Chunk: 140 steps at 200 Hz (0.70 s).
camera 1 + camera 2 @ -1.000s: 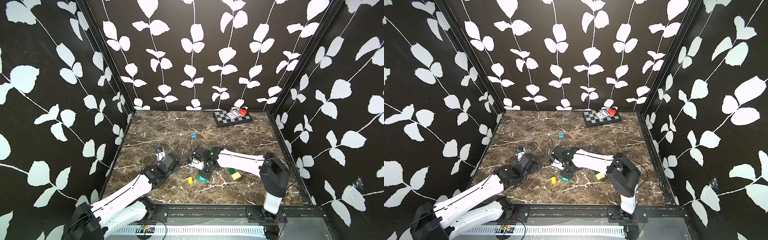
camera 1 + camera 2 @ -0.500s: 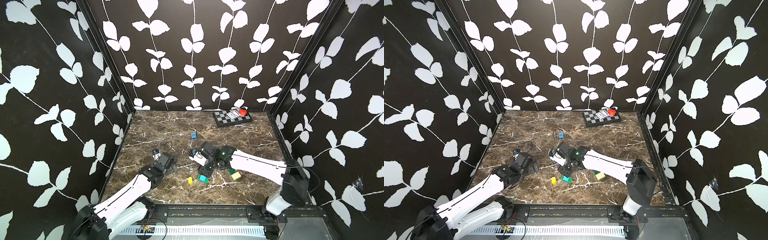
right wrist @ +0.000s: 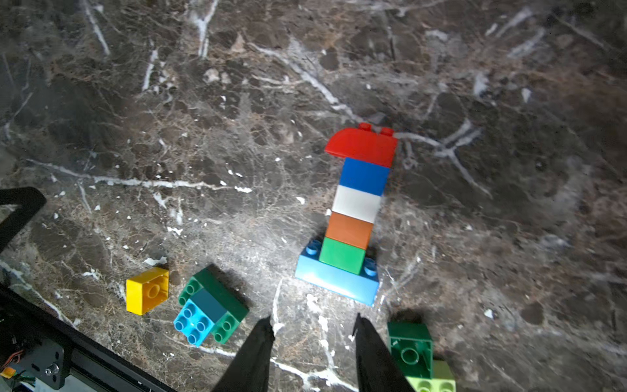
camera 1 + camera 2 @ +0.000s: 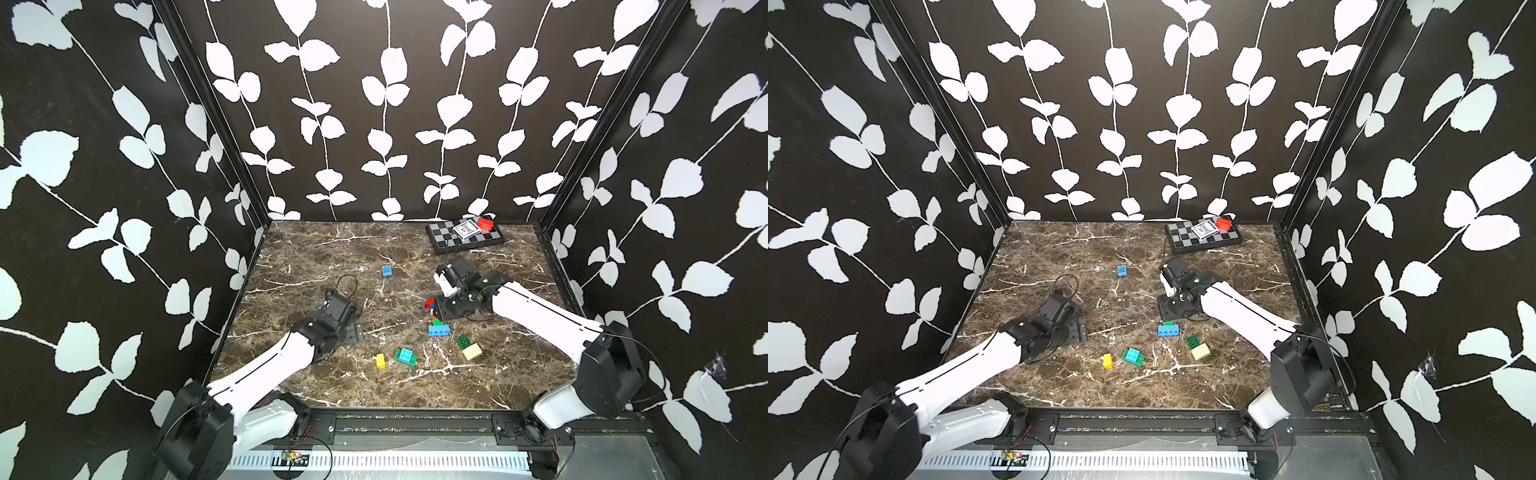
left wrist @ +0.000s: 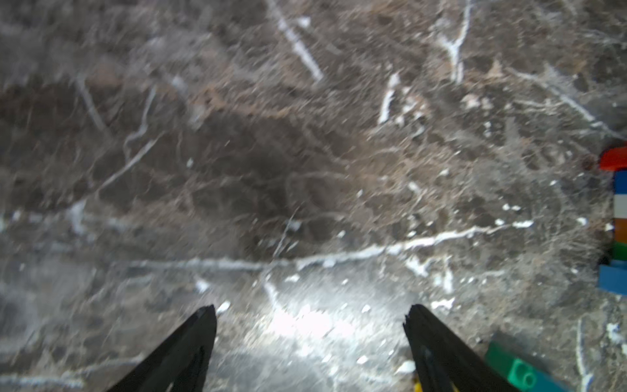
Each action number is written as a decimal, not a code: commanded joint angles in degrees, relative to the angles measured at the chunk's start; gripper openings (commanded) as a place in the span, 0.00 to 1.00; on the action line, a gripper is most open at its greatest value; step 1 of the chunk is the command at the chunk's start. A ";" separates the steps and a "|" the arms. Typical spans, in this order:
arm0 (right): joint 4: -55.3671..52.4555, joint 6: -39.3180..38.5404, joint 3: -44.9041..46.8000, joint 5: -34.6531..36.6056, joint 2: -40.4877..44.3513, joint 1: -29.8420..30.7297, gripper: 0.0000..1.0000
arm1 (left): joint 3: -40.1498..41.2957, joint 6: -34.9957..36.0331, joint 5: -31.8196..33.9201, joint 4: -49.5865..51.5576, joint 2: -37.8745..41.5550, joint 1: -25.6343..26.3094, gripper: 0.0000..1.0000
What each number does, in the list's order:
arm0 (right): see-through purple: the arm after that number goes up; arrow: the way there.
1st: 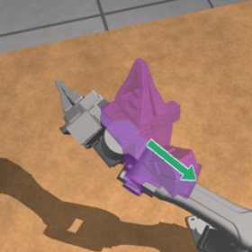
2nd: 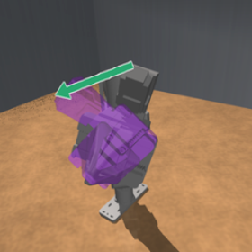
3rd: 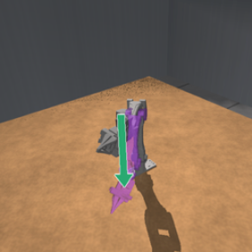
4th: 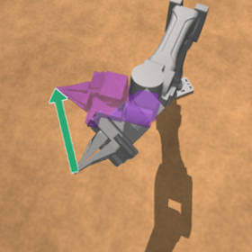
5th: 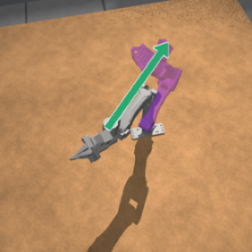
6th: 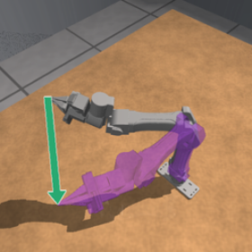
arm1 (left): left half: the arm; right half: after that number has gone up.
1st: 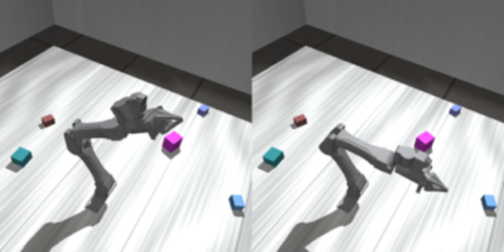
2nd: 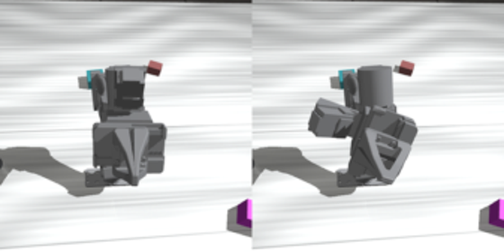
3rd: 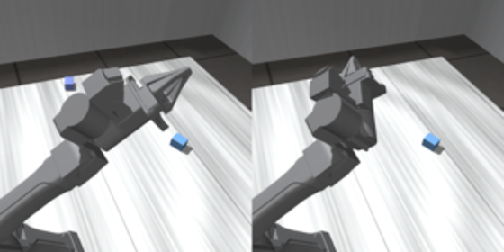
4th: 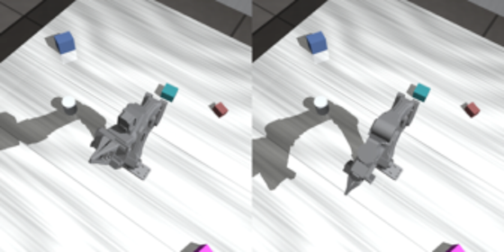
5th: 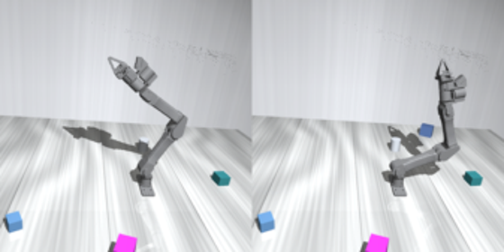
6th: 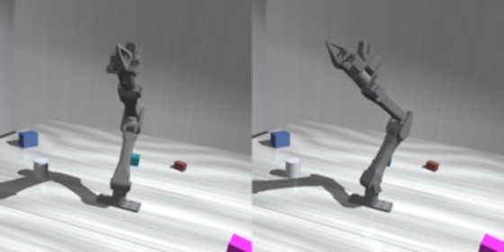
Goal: Assemble the number 1 with lego
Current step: Assemble the lego brick with the lego brick, then pick up the lego brick from the center of the board.
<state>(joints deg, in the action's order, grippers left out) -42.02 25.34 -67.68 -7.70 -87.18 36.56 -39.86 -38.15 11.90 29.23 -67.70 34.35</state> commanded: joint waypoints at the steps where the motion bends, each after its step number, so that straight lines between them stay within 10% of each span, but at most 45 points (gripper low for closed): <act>1: -4.56 0.00 -1.08 1.87 2.69 -2.05 0.43 | -10.06 6.45 0.00 -2.12 -8.56 -0.25 0.91; 140: -6.12 -8.66 1.79 -0.18 7.73 -15.38 0.46 | -64.78 12.75 7.52 8.78 -58.76 -0.25 0.95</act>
<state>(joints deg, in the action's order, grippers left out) -46.24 19.20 -66.59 -6.87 -79.05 22.55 -98.65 -26.83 18.41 34.24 -123.09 34.33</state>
